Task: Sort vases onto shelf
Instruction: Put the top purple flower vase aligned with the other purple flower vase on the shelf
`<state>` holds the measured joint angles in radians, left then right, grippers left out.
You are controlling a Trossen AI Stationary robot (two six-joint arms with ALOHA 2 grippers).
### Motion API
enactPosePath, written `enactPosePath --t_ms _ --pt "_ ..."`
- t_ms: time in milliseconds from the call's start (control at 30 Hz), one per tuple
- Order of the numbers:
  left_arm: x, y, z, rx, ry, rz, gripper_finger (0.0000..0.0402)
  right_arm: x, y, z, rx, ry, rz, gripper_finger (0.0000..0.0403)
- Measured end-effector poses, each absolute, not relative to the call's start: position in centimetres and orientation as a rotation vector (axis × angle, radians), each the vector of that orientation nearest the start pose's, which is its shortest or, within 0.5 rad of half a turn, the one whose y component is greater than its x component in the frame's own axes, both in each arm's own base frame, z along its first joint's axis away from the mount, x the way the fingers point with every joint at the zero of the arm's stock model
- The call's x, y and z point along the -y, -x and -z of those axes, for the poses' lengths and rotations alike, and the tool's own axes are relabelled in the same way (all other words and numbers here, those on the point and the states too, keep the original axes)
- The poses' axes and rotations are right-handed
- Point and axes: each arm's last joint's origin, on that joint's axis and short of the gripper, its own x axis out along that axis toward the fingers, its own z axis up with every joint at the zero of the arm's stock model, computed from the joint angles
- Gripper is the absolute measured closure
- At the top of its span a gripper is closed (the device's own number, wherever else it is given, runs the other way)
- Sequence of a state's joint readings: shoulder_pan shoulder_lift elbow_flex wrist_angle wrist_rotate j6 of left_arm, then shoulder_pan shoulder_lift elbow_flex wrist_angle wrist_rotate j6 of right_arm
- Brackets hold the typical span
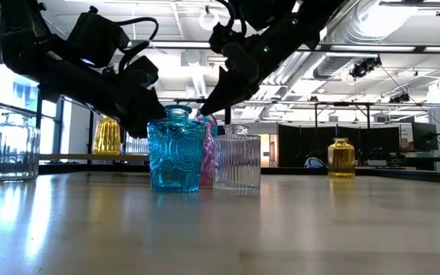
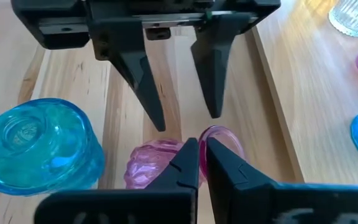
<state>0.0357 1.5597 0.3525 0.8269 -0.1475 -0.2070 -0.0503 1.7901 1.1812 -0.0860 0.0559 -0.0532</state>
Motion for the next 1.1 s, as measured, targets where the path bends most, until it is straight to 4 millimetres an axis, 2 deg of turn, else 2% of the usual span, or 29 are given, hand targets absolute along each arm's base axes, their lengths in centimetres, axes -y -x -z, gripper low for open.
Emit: enactPosePath --t_ms 300,567,867,1100 --pt "-1.3 -25.2 -12.7 -0.339 0.264 -0.206 0.0188 1.6 -38.7 -20.9 -0.698 0.090 0.061 0.0402" --pt "-1.2 -26.6 -13.6 -0.311 0.327 -0.134 0.0186 1.1 -38.7 -20.9 -0.696 0.099 0.046 0.0402" --pt "-1.8 -28.4 -12.5 -0.340 0.357 -0.150 0.0186 0.3 -38.8 -21.0 -0.674 0.119 0.023 0.0402" --pt "-1.8 -29.5 -11.9 -0.286 0.329 -0.136 0.0193 0.3 -38.9 -21.0 -0.672 0.123 0.020 0.0402"
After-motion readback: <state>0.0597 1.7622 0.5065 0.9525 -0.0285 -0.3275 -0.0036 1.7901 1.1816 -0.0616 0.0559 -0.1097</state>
